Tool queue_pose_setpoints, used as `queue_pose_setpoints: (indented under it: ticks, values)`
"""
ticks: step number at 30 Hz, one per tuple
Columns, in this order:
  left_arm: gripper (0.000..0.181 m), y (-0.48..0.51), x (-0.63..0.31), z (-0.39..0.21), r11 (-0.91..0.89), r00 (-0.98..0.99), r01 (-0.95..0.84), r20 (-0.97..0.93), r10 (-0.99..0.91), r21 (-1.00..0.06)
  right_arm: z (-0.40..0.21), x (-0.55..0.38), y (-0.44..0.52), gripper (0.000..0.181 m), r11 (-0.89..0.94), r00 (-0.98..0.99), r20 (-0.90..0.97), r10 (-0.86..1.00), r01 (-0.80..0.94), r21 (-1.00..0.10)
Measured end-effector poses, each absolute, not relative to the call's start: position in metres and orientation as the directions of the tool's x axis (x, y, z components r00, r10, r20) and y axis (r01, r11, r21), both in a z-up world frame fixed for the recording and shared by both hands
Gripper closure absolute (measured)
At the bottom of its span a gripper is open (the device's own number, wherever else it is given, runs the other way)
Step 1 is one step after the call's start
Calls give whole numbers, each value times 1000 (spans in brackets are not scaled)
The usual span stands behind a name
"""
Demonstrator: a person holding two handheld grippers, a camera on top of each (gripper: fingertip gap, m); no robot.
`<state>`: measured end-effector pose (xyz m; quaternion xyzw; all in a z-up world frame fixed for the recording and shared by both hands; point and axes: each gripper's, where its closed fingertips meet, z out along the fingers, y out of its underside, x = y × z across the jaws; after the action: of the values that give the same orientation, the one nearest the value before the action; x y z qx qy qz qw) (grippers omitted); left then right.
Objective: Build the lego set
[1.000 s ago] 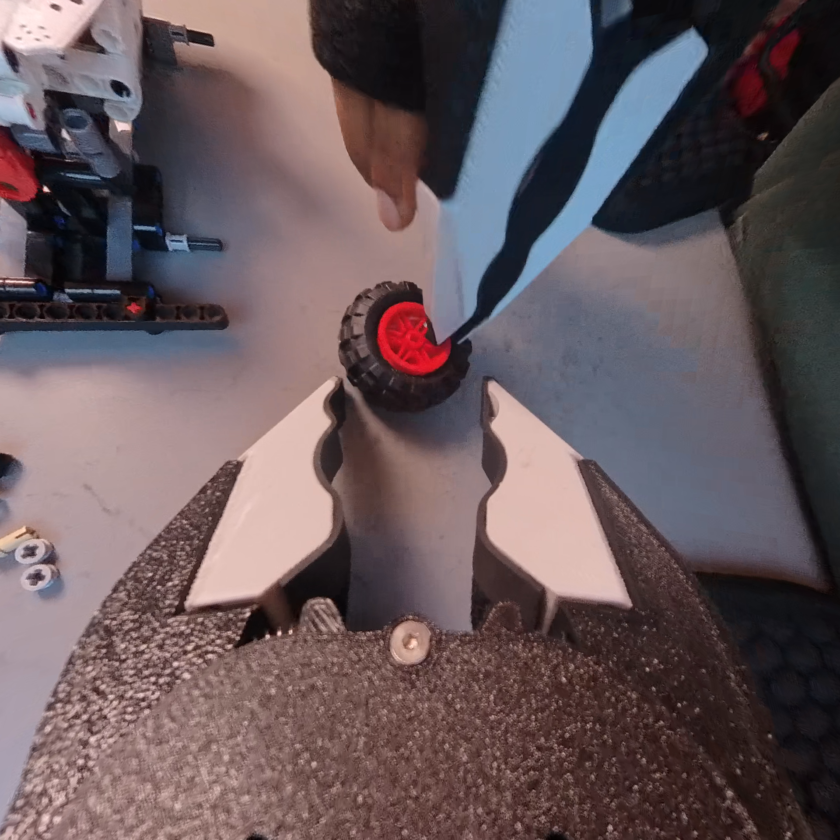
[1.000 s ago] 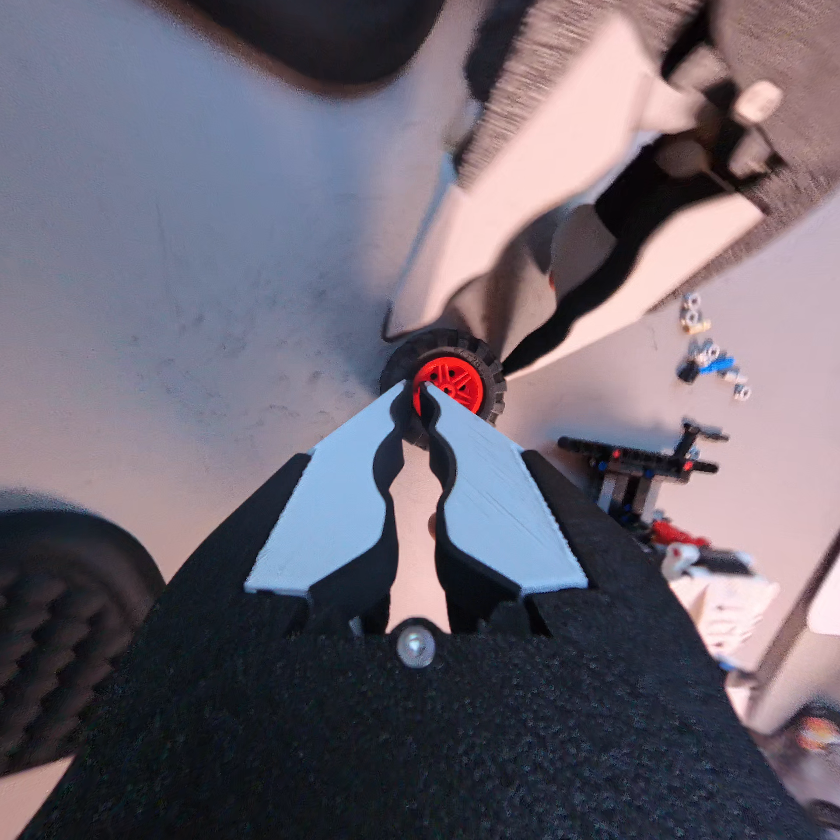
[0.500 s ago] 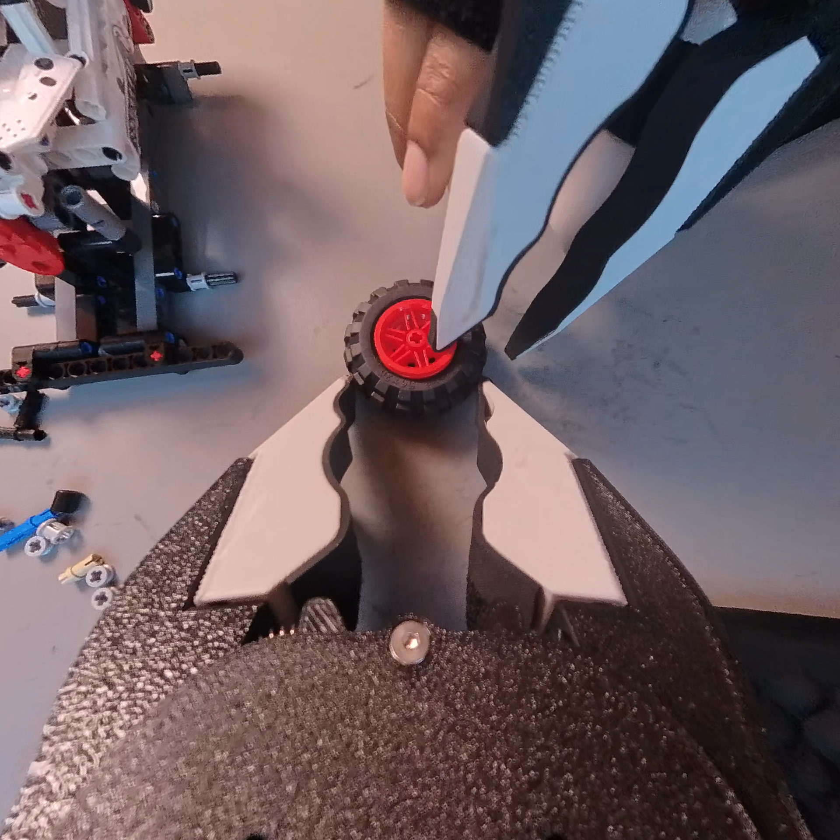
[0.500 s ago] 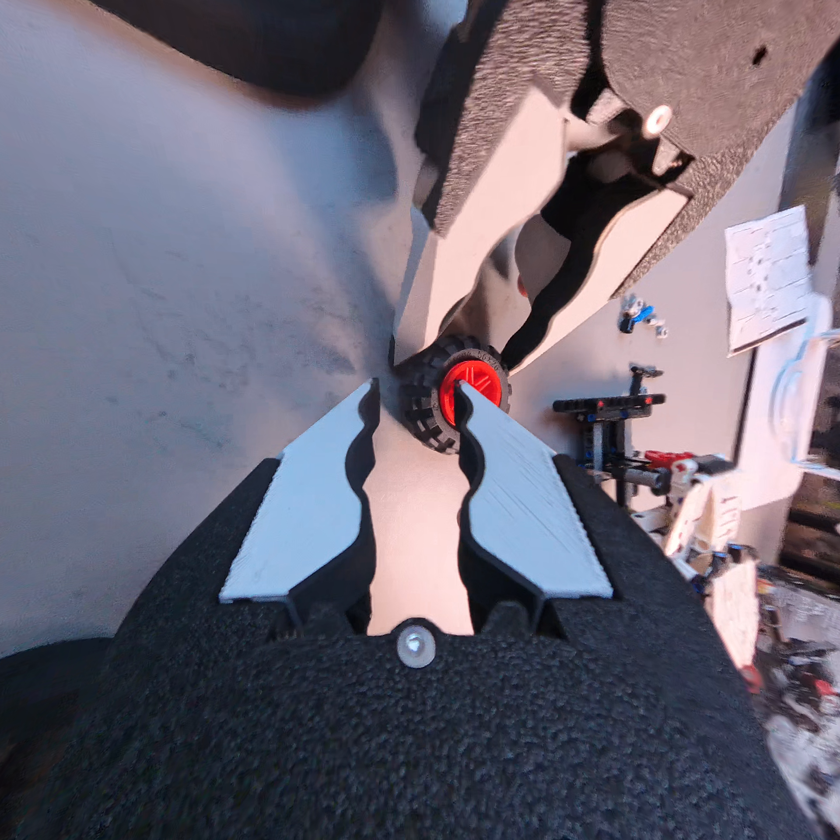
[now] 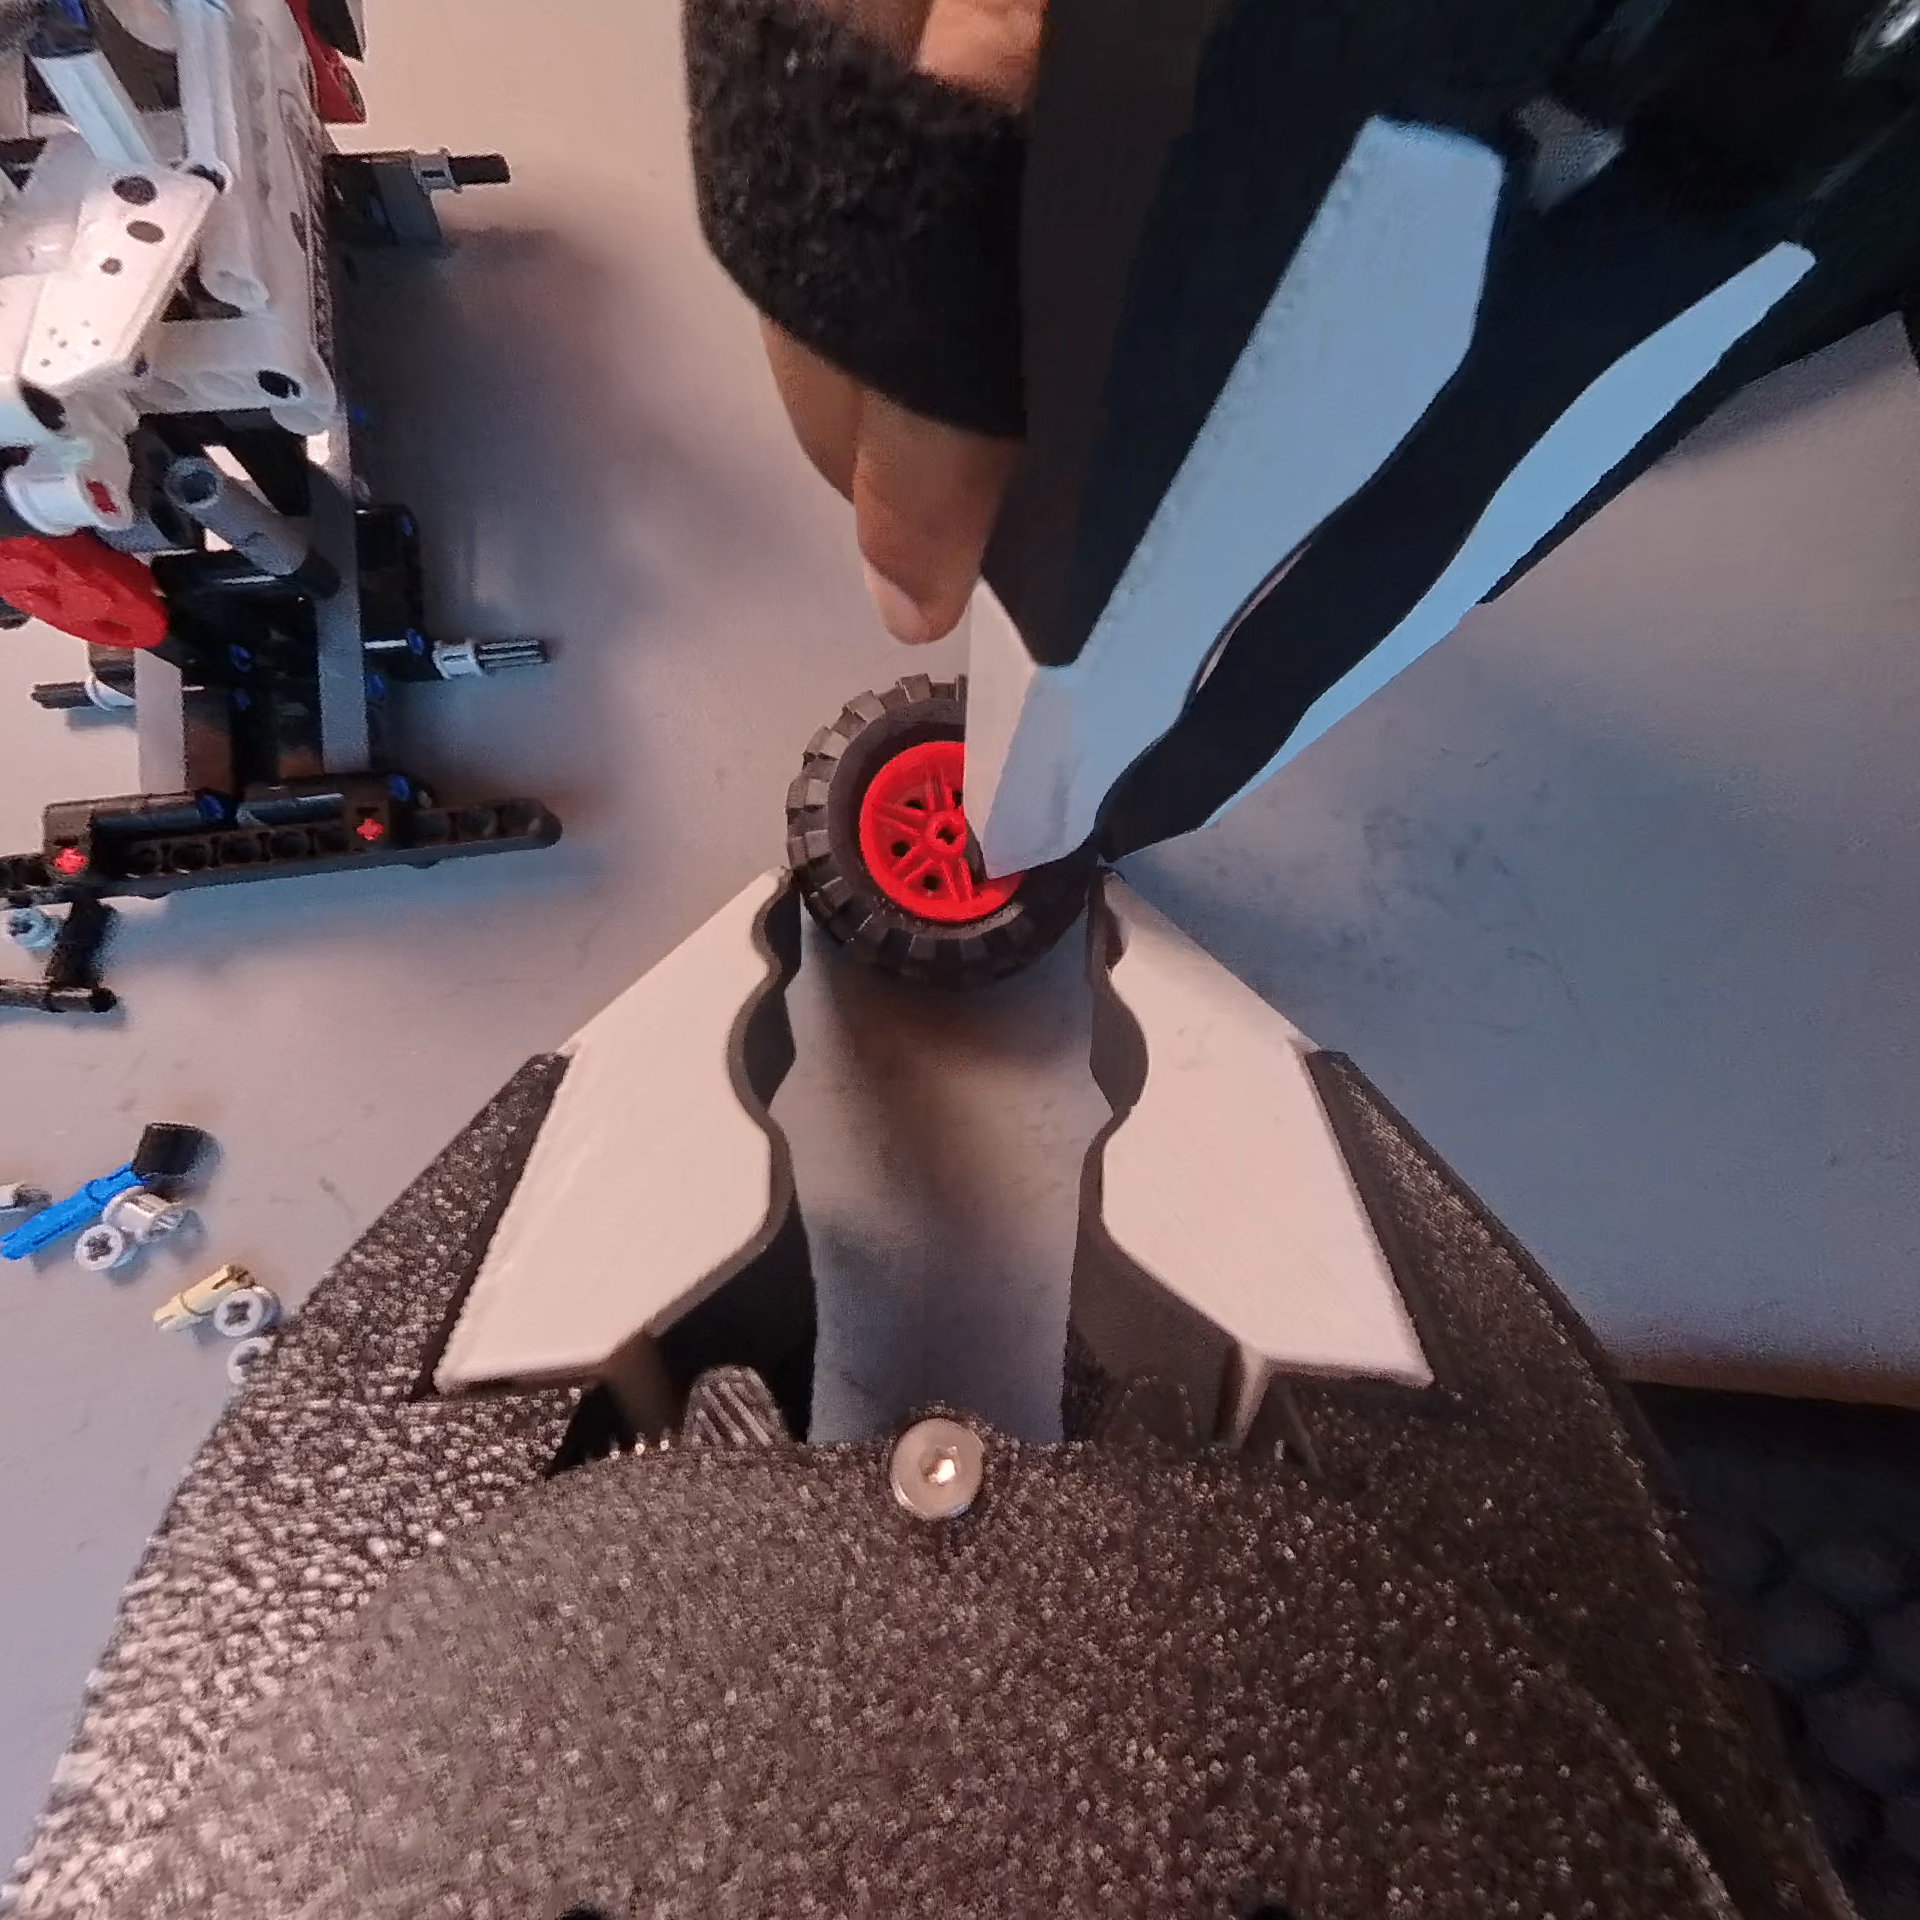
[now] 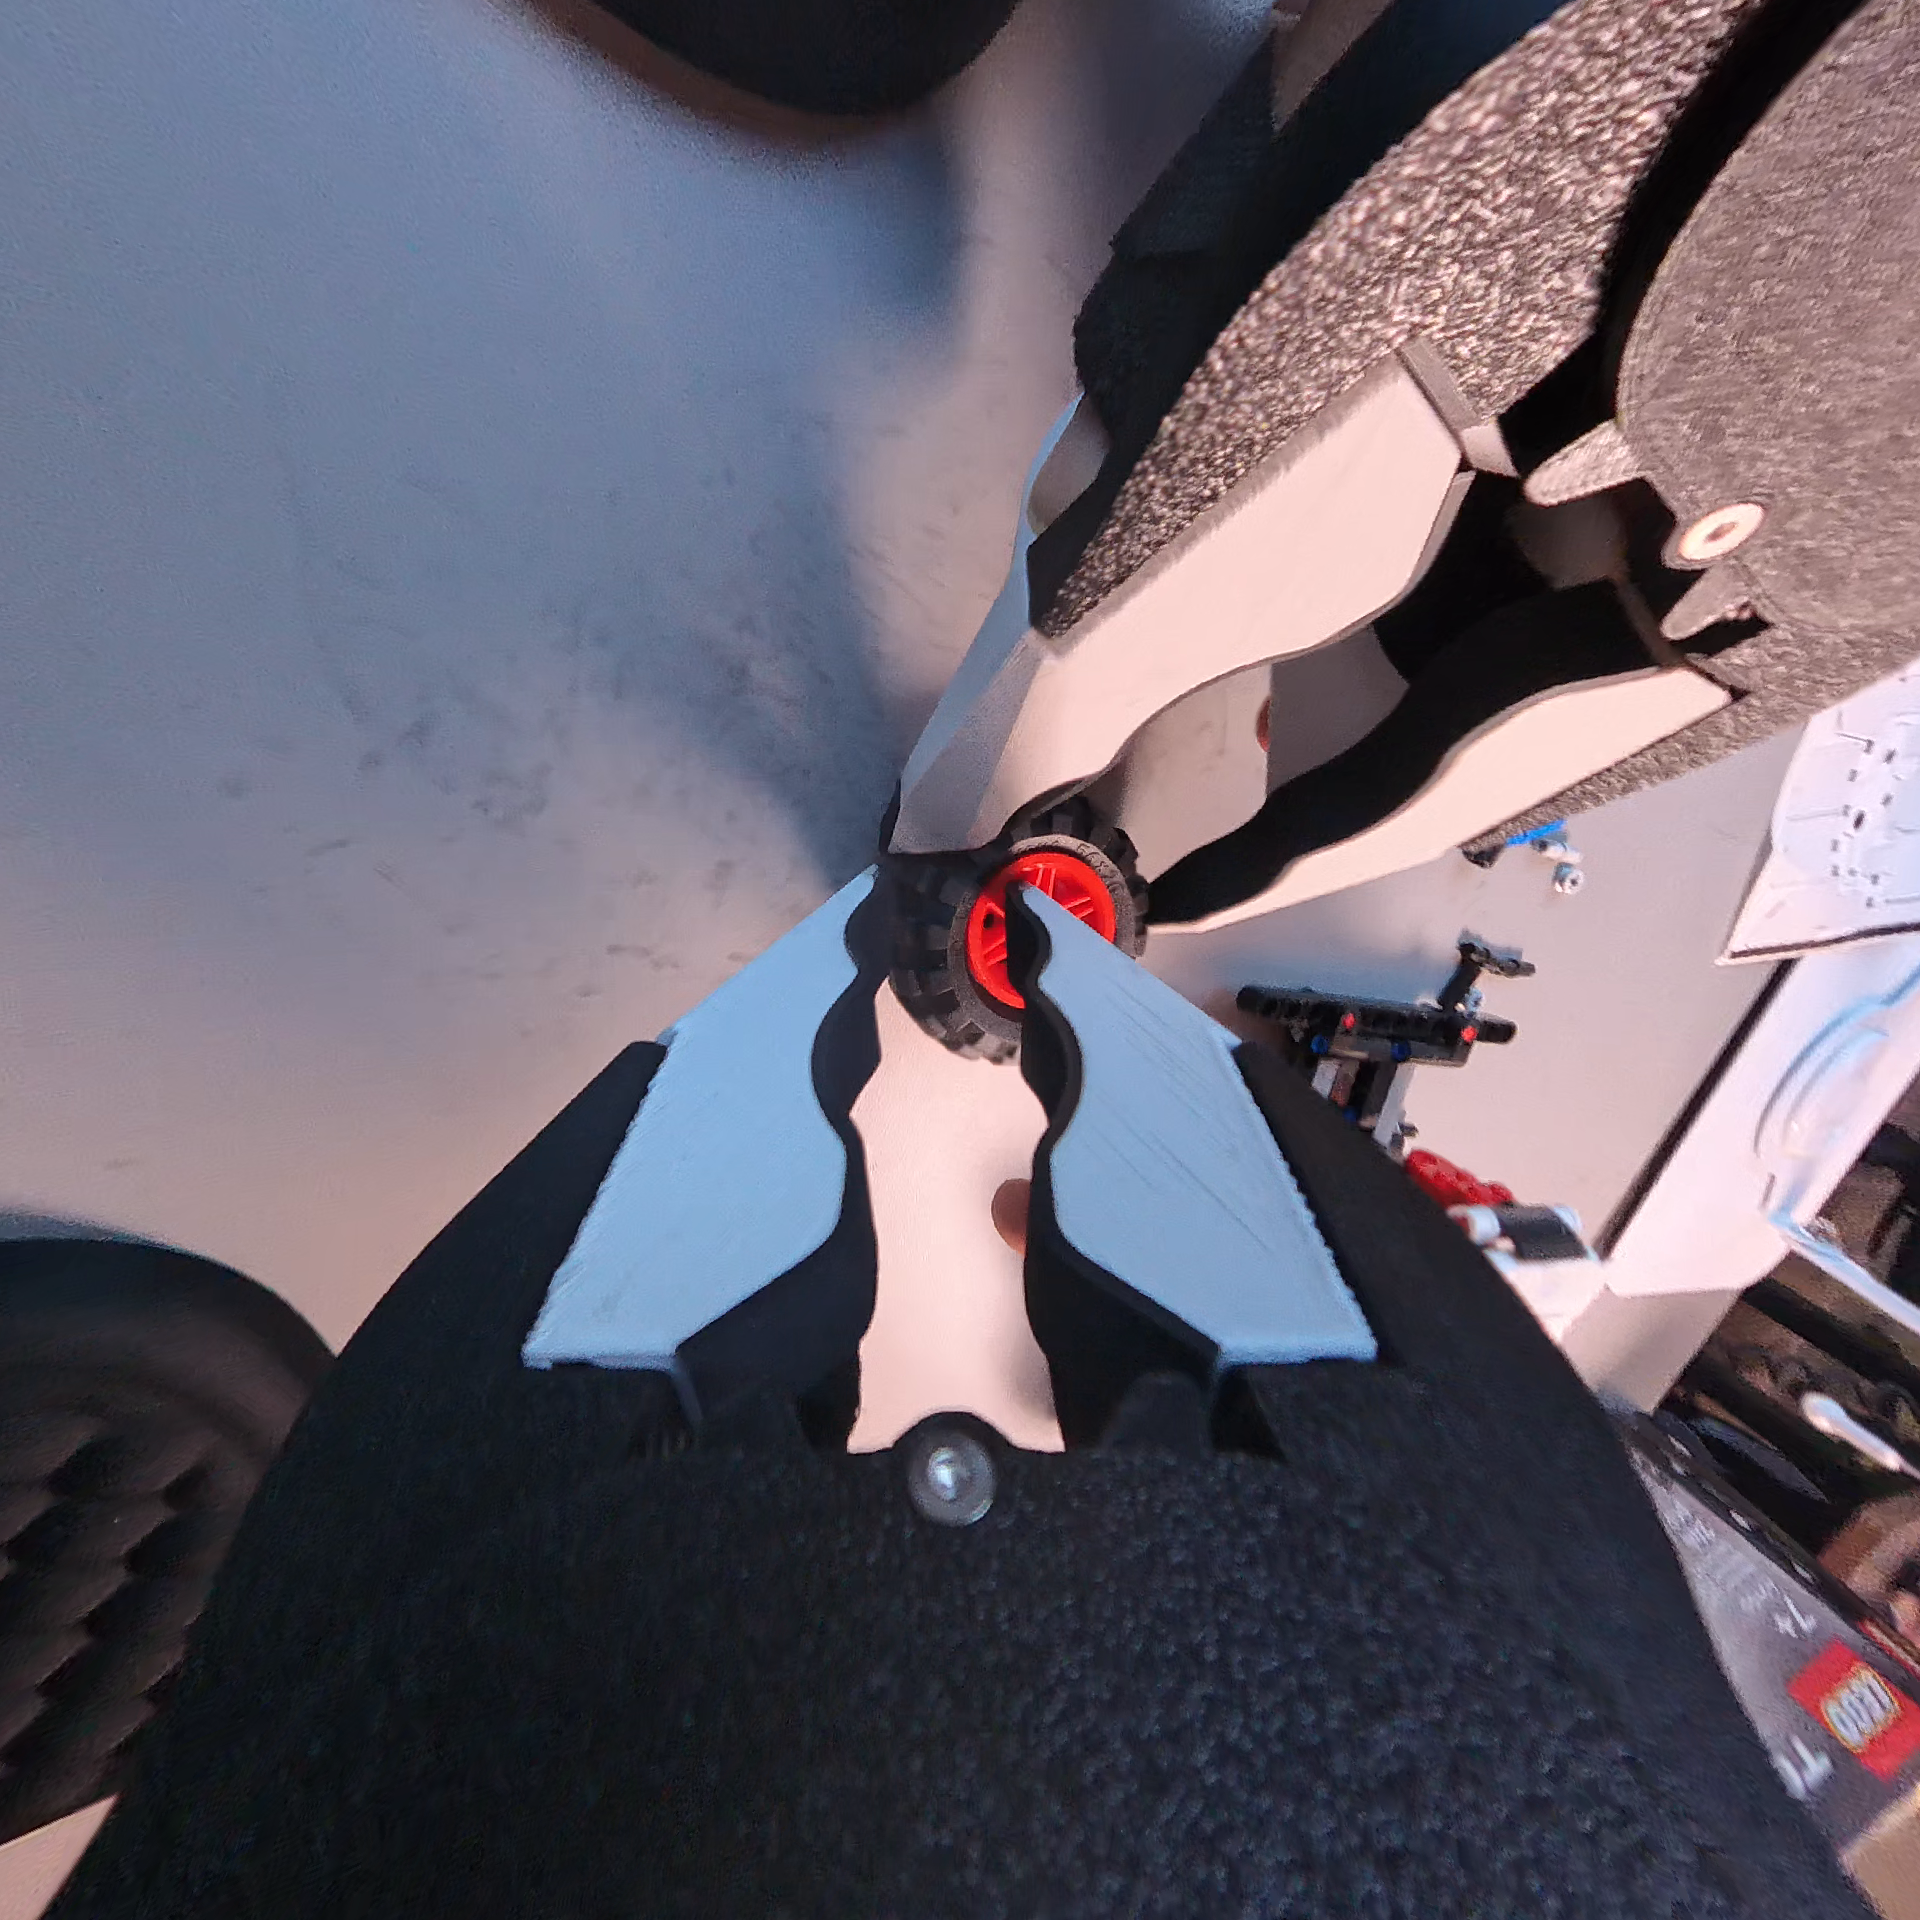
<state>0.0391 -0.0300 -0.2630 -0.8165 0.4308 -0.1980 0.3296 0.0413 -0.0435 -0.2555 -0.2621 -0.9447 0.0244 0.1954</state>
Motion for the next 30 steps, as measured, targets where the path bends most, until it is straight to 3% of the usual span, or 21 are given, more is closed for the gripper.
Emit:
queue_pose_setpoints:
  ticks: [3, 7, 11, 16, 21, 22, 24, 30]
  values:
    - [126, -39, 33, -267, -372, 515, -632, -9, -857, -680, -261, 32, -58, 162, 856, -794, 320, 517, 468, -221]
    - [133, -44, 26, -267, -393, 540, -550, 46, -841, -737, -255, 26, -64, 166, 831, -776, 310, 549, 468, -301]
    - [134, -40, 27, -269, -392, 543, -560, 34, -839, -730, -249, 37, -52, 149, 768, -708, 314, 632, 520, -374]
    - [123, -35, 29, -265, -382, 548, -542, 29, -836, -748, -232, 51, -42, 146, 546, -539, 214, 815, 589, -596]
    - [103, -37, 49, -272, -369, 514, -587, 21, -857, -721, -230, 60, -40, 146, 505, -475, 236, 847, 586, -634]
    - [104, -36, 54, -273, -368, 516, -594, 12, -857, -715, -228, 57, -37, 153, 472, -435, 233, 870, 597, -648]
    - [123, -31, 57, -271, -368, 544, -586, -14, -839, -722, -228, 55, -31, 160, 361, -354, 153, 922, 654, -665]
    - [125, -35, 60, -266, -302, 585, -623, -173, -793, -722, -243, 56, -17, 166, 187, -239, -12, 971, 788, -587]
